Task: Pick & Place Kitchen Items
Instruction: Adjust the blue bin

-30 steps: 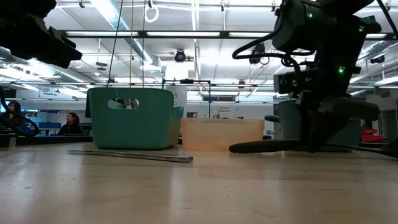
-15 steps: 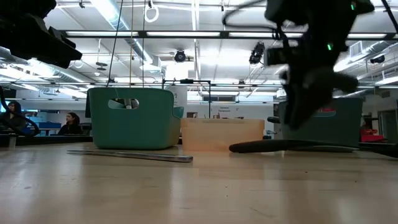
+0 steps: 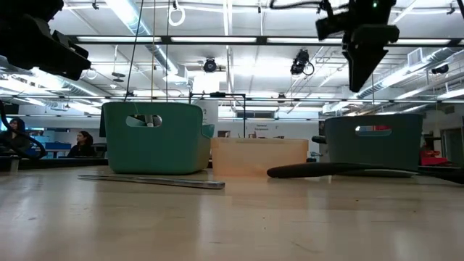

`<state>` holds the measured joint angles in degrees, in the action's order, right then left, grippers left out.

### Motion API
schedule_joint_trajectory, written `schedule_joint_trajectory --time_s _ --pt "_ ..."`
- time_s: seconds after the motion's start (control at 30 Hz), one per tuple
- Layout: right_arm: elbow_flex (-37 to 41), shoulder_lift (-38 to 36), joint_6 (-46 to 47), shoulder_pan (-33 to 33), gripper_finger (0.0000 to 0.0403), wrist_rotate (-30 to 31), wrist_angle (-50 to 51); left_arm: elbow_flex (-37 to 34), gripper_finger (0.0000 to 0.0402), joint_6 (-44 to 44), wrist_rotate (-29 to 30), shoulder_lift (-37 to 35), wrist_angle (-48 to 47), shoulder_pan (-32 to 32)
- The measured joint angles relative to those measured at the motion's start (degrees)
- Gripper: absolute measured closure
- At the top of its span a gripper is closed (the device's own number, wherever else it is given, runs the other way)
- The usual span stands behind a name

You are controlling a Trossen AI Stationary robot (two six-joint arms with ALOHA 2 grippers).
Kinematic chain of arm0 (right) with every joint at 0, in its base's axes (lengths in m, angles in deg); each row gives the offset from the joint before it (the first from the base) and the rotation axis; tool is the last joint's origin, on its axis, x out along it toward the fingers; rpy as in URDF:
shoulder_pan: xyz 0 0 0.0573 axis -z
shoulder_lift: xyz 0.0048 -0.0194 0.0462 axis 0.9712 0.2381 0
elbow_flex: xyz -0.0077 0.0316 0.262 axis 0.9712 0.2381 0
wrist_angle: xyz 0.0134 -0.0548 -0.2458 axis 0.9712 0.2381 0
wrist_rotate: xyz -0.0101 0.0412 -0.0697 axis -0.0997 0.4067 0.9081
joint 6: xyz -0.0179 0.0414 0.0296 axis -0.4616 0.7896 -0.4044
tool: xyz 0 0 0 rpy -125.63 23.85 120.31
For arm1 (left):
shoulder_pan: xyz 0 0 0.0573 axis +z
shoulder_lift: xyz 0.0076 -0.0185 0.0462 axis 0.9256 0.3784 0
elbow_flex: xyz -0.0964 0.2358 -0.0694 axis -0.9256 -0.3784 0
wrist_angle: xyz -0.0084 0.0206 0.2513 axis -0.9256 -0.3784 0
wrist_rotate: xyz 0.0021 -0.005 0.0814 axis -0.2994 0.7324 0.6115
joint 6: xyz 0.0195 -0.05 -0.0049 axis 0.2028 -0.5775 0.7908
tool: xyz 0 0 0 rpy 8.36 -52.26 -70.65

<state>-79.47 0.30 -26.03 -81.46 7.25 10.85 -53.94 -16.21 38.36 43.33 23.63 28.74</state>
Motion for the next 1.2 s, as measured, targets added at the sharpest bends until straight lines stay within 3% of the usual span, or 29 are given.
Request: schedule_joint_trajectory --time_s 0.27,0.77,0.87,1.2 --pt "6.75 -4.8 -5.34 9.33 0.0227 -7.34 -7.72 0.0 0.039 -0.11 -0.23 0.0 -0.07 0.0" --pt "14.64 -4.41 -12.39 16.59 0.0231 -5.3 -10.83 0.0 0.039 -0.13 -0.23 0.02 -0.09 0.01" --pt "14.64 -4.4 -15.86 16.7 0.0256 -6.56 -12.19 0.0 0.039 -0.13 -0.23 0.02 -0.09 0.0" --pt "14.64 -4.41 -21.02 16.73 0.039 -9.32 -13.66 0.0 0.039 -0.15 -0.23 0.01 -0.09 0.01"
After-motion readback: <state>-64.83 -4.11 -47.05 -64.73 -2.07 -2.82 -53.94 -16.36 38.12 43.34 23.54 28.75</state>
